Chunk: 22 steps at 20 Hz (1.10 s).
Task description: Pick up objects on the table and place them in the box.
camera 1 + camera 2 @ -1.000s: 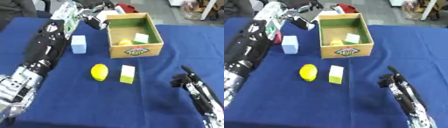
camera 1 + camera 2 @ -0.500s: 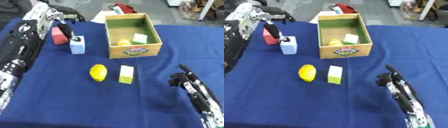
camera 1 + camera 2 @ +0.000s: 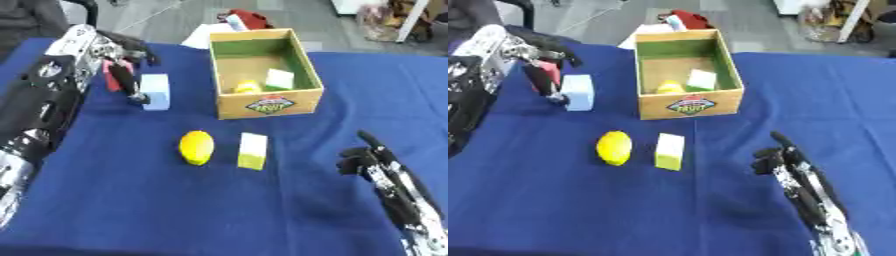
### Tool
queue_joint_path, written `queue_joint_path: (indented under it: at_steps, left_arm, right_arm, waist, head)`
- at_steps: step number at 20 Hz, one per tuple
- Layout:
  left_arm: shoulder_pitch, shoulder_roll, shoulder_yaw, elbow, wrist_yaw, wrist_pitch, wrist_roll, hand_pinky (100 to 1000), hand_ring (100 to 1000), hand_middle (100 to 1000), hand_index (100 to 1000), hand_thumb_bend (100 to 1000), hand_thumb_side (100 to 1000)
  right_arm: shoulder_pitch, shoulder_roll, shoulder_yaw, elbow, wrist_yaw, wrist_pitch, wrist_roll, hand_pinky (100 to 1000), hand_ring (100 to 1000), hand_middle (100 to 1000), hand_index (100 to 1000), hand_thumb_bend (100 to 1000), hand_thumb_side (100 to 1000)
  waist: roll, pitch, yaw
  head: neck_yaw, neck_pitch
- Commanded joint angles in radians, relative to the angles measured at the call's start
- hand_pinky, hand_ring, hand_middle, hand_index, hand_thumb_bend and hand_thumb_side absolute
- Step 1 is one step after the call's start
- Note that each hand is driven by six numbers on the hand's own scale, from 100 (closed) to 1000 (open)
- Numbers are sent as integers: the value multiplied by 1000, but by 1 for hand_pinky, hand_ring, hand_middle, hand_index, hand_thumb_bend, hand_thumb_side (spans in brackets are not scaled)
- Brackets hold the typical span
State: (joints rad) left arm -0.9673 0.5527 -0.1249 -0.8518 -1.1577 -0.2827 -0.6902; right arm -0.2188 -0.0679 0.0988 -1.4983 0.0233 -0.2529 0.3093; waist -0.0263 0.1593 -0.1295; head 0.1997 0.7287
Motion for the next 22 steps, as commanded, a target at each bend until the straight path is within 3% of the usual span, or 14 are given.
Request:
queue_joint_path:
  at_steps: [1,8,10,13,16,19,22]
  left_arm:
    - [-13,4,10,12,-38,17,53,819,776,861,961,477,391]
    - [-2,-27,10,60,-97,42,163,748,672,756,888,398,373]
    - [-1,-29,11,66,-99,40,184,698,593,667,825,356,357]
    - [0,-24,18,42,-81,35,216,625,499,539,739,214,301]
    - [2,-6,20,-19,-33,25,239,618,480,511,719,167,281]
    - [-17,16,12,-109,1,15,246,627,480,511,722,178,273]
    - [-60,-1,10,-165,15,17,280,641,480,506,729,156,247]
  right_arm:
    - [-8,-10,-6,-12,-2,-2,-2,652,659,670,1000,100,696]
    - [-8,-8,-5,-12,-2,-1,-2,652,659,669,1000,100,701]
    - [-8,-8,-6,-13,-2,0,-3,652,659,669,1000,100,700]
    - [-8,-8,-6,-13,-2,0,-4,652,659,669,1000,100,700]
    - [-8,-8,-7,-13,-2,0,-4,652,658,669,1000,100,701]
    - [-6,-11,-8,-12,-1,1,-5,651,658,668,1000,100,700]
    - [-3,-11,-4,-10,0,1,-3,652,658,668,1000,100,703]
  waist:
    - [6,-19,-3]
    - [4,-16,-7]
    - [4,-16,-8]
    - [5,-16,-8]
    - [6,-17,-7]
    - [8,-20,-4]
    - [8,-25,-1]
  head:
    - [-1,-9]
    - [-1,-8]
    - [-1,-7]
    - [-3,-7]
    - [-6,-9]
    - [-8,-6]
    - [-9,-5]
